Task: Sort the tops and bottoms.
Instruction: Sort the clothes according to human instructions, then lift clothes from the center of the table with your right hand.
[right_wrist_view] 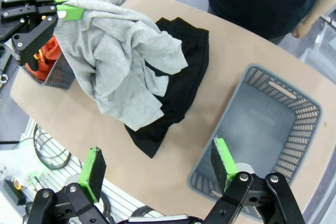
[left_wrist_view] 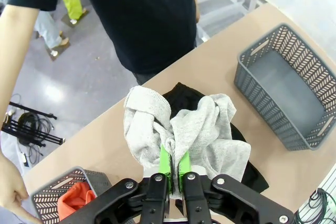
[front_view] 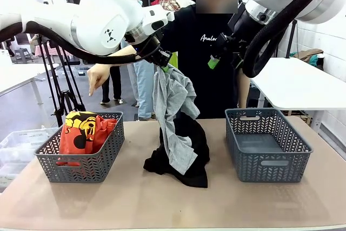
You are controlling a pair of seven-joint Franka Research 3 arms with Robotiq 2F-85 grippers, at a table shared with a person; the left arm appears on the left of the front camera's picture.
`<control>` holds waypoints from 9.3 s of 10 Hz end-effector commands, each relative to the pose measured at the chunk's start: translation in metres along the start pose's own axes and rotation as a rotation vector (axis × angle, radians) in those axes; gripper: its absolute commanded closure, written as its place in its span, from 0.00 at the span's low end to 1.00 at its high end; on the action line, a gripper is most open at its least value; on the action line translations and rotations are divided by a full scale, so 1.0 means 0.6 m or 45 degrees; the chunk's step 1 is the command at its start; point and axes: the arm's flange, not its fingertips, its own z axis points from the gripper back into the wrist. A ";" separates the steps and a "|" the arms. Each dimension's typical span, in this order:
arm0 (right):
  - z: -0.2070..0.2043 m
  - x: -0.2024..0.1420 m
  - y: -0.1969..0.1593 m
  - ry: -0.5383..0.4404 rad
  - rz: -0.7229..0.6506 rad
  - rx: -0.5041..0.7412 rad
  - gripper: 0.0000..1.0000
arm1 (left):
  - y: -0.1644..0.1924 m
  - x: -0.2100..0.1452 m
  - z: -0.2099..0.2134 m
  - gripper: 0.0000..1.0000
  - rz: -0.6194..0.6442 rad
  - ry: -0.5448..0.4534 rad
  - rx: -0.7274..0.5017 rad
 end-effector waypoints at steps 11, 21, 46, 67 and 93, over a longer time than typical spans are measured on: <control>-0.001 -0.002 -0.003 0.009 0.009 -0.004 0.00 | 0.258 -0.092 0.266 1.00 0.435 -0.060 0.700; -0.001 -0.002 -0.003 0.009 0.009 -0.004 0.00 | 0.341 -0.198 0.195 1.00 0.699 0.131 0.594; -0.001 -0.002 -0.003 0.009 0.009 -0.004 0.00 | 0.366 -0.399 -0.168 1.00 0.791 0.751 0.166; -0.001 -0.002 -0.003 0.009 0.009 -0.004 0.00 | 0.375 -0.316 -0.019 0.00 0.814 0.553 0.218; -0.327 0.057 -0.005 0.390 0.274 0.316 0.00 | 0.289 -0.344 0.287 0.00 0.018 0.048 -0.171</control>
